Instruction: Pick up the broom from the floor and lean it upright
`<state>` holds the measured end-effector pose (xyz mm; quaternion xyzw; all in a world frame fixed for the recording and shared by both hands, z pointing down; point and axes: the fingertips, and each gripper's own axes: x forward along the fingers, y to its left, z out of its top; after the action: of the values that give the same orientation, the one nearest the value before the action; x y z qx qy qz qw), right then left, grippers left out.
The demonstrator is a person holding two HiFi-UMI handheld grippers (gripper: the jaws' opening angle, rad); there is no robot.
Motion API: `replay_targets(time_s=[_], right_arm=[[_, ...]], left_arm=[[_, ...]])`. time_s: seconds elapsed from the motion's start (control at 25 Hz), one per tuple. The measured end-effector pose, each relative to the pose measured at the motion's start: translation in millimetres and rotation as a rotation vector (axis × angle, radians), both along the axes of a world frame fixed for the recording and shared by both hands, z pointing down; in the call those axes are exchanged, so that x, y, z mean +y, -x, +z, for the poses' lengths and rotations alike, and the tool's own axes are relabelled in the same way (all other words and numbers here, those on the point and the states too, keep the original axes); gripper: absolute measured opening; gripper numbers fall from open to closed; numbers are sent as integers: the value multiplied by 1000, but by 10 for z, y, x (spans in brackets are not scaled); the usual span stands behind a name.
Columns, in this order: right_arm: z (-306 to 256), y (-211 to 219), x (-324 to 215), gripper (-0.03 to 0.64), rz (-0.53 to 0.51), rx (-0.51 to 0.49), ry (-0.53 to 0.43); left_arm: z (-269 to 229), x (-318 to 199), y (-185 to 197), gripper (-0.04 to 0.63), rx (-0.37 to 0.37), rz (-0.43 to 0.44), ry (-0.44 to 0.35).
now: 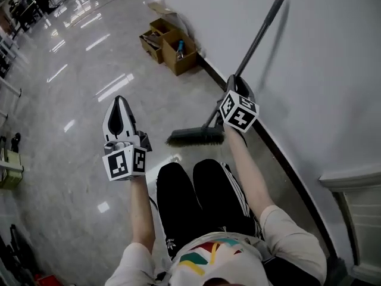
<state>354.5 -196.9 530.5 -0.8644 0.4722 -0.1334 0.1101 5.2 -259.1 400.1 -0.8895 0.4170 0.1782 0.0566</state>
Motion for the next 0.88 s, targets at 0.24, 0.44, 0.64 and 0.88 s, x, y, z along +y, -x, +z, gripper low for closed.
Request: replay_targets(time_s=[0.24,0.44,0.64,0.88], right_arm=[[-100,-504,550,81,338,30,7],[-274,-636,628,81,353,108,2],[-366,-639,683,83,354,153,1],[-350,-564,675,116,287,179,2]], left_arm=[[189,170,-627,44,-43,145,27],[299,288,-904,44,-41,216,41],[311,380,-1016,44,-43,250,46],[294,411,-1046,44,-37,266,57]])
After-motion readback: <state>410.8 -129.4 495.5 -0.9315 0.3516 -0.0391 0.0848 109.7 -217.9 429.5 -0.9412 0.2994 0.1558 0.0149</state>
